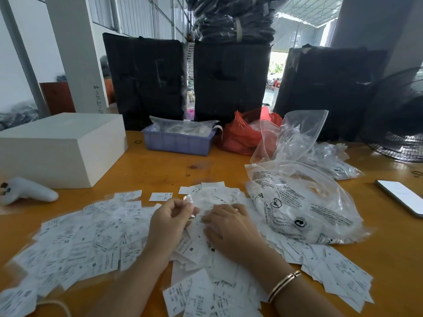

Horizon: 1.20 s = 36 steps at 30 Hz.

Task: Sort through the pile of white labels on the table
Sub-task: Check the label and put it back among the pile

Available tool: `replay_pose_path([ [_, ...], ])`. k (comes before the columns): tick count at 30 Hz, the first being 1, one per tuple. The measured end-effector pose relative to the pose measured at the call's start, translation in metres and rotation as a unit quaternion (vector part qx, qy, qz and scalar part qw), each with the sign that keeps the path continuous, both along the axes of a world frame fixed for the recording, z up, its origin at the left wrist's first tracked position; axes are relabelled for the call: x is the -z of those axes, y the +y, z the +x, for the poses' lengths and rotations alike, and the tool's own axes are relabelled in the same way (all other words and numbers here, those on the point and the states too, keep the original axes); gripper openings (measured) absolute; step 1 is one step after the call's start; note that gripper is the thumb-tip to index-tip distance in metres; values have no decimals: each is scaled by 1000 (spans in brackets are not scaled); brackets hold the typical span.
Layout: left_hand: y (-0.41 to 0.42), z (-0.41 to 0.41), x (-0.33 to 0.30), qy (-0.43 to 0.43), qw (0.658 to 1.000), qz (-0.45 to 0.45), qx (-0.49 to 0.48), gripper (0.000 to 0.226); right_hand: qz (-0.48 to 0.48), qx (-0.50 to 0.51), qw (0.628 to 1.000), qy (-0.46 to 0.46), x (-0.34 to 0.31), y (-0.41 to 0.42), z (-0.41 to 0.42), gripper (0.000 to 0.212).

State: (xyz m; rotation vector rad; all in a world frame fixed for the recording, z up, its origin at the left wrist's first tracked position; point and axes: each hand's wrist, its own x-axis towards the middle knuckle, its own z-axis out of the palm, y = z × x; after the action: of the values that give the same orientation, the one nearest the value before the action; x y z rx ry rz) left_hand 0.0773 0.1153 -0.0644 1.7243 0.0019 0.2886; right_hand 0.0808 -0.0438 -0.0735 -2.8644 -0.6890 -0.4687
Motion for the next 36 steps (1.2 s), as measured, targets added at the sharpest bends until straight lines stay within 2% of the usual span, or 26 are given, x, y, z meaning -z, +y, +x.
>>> replay_pose_path([
  [6,2,0,-1,20,999,-31,3,12,-21,-15,1000,-17,-1,3,0,36],
  [11,4,2,-2,46,992,-113,15,20,47,-35,998,17,-1,2,-1,31],
  [14,4,2,-2,64,984,-163,31,19,53,-49,996,57,1,3,-2,42],
  [20,5,3,-6,78,958,-271,47,16,107,-69,990,52,1,2,-3,32],
  [24,8,4,-7,78,950,-296,56,10,158,-75,982,66,0,1,-2,36],
  [29,11,4,-10,92,930,-348,72,27,205,-50,976,61,-3,1,-2,31],
  [32,11,4,-10,107,934,-335,69,34,332,3,941,73,-5,-1,-1,18],
  [36,9,3,-11,108,929,-345,80,13,487,17,871,66,-7,-9,-3,27],
])
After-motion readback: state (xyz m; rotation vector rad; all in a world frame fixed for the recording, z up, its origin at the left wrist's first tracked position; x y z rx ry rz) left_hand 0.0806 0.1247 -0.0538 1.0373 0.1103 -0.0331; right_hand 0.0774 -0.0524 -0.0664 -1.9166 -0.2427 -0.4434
